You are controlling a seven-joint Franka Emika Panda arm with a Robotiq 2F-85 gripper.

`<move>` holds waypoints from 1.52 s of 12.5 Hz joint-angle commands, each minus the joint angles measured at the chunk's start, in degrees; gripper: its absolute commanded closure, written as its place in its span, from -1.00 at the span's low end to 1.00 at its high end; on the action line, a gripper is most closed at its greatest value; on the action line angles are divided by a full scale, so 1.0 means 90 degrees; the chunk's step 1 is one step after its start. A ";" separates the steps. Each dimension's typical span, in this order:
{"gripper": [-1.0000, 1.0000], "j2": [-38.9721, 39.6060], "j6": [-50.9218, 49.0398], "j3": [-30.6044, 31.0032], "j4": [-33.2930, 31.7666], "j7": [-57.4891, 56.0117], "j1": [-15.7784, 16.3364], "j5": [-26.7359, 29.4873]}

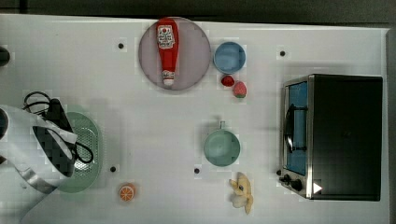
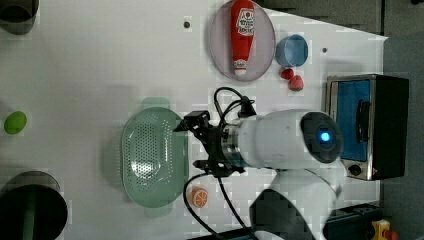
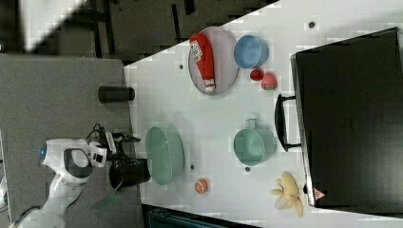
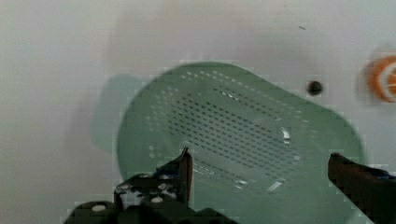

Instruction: Drag strainer forwards.

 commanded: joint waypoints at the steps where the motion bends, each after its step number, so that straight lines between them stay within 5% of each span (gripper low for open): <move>1: -1.00 0.0644 0.0636 -0.0156 0.0077 0.1680 0.0174 -0.0303; 7: -1.00 0.1617 0.1952 -0.0743 0.0075 0.2586 0.0835 -0.0603; 13: -1.00 0.1709 0.2371 -0.1715 0.0121 0.2936 0.1706 -0.0606; 19: -1.00 0.2075 0.2527 -0.1955 0.0737 0.2944 0.1878 -0.0606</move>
